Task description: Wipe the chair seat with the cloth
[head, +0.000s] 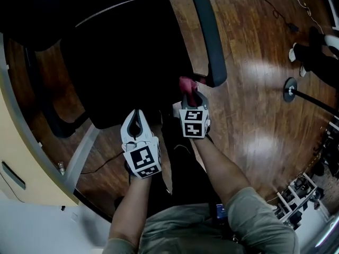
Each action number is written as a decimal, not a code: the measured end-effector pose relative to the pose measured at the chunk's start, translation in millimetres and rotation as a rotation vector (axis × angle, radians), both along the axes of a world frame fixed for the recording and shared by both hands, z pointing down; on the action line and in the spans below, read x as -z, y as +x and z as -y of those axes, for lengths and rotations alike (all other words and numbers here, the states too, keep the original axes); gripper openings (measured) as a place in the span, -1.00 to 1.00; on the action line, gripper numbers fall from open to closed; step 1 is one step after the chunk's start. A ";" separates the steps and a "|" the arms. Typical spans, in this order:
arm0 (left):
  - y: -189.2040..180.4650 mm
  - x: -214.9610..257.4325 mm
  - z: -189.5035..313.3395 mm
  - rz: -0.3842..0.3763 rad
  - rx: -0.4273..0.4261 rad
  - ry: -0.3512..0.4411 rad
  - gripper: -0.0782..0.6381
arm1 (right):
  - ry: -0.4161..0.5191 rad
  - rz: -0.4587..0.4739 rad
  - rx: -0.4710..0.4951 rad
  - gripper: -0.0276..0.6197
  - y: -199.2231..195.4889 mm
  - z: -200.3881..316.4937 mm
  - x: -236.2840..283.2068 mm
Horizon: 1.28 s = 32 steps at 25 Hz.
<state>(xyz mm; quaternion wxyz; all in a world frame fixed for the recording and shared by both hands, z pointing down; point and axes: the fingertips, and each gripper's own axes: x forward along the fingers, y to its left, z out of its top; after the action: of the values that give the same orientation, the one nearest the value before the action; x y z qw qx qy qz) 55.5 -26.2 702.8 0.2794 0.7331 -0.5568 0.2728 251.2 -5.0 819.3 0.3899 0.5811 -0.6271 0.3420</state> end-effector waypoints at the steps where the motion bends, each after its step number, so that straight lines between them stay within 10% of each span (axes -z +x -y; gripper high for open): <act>1: 8.2 -3.3 0.6 -0.003 -0.010 -0.004 -0.76 | -0.001 -0.004 0.001 -0.67 7.0 0.3 -0.8; 14: 39.8 -17.7 7.4 0.002 -0.064 -0.037 -0.76 | 0.011 0.030 0.027 -0.67 13.3 4.0 6.5; 32: -61.4 193.9 23.2 -0.033 0.091 0.144 -0.76 | 0.290 0.128 0.304 -0.68 -118.8 48.3 290.3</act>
<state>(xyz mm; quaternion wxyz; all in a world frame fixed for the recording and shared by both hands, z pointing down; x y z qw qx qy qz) -5.9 -49.4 508.9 0.2471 0.7298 -0.6030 0.2068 132.4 -53.3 528.9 0.3085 0.5069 -0.7737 0.2218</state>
